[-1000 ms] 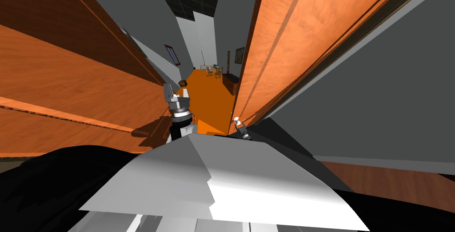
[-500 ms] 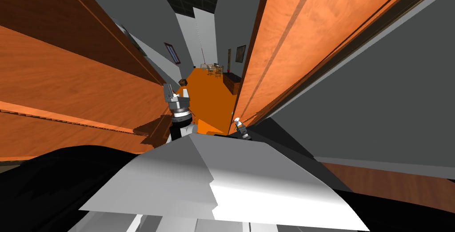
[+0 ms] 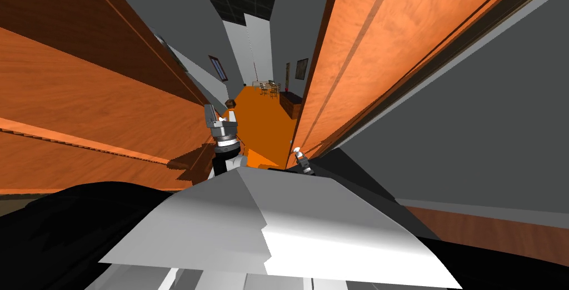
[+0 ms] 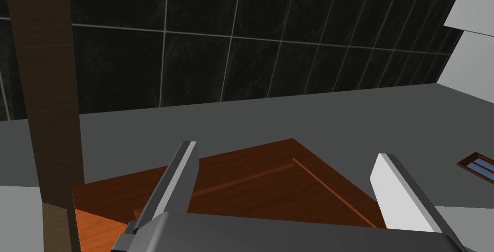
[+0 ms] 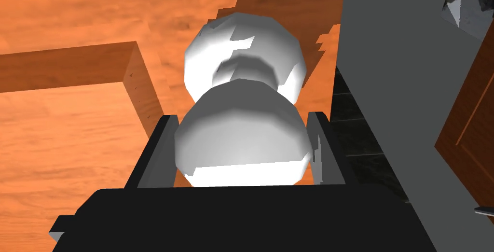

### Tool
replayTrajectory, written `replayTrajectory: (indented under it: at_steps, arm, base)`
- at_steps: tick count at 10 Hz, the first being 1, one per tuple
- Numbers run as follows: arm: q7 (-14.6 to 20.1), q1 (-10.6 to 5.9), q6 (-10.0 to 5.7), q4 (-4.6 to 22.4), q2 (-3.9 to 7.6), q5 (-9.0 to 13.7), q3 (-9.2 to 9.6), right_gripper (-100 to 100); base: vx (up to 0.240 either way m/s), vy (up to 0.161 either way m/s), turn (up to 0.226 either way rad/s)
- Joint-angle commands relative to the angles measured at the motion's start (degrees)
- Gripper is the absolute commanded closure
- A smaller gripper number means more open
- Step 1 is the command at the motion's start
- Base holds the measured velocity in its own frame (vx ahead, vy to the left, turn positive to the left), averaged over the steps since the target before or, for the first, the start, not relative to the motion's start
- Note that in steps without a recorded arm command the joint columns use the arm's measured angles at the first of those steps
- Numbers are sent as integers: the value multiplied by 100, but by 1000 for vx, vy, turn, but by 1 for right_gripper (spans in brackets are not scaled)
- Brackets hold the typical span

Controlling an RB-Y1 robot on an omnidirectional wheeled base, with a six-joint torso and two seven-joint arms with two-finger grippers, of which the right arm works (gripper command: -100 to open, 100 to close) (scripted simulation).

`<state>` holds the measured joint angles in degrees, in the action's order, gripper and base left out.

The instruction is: Push the door open

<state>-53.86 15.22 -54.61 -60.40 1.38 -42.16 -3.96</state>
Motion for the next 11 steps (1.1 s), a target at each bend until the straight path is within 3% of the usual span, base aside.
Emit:
replayTrajectory:
  at_steps: [1, 11]
  arm:
    - [211, -46, -16, -8, 21, 141, -12, 100]
    - [1561, -233, 3, 164, 144, 1042, -4, 100]
  base:
    - [13, 8, 44]
    - [25, 9, 60]
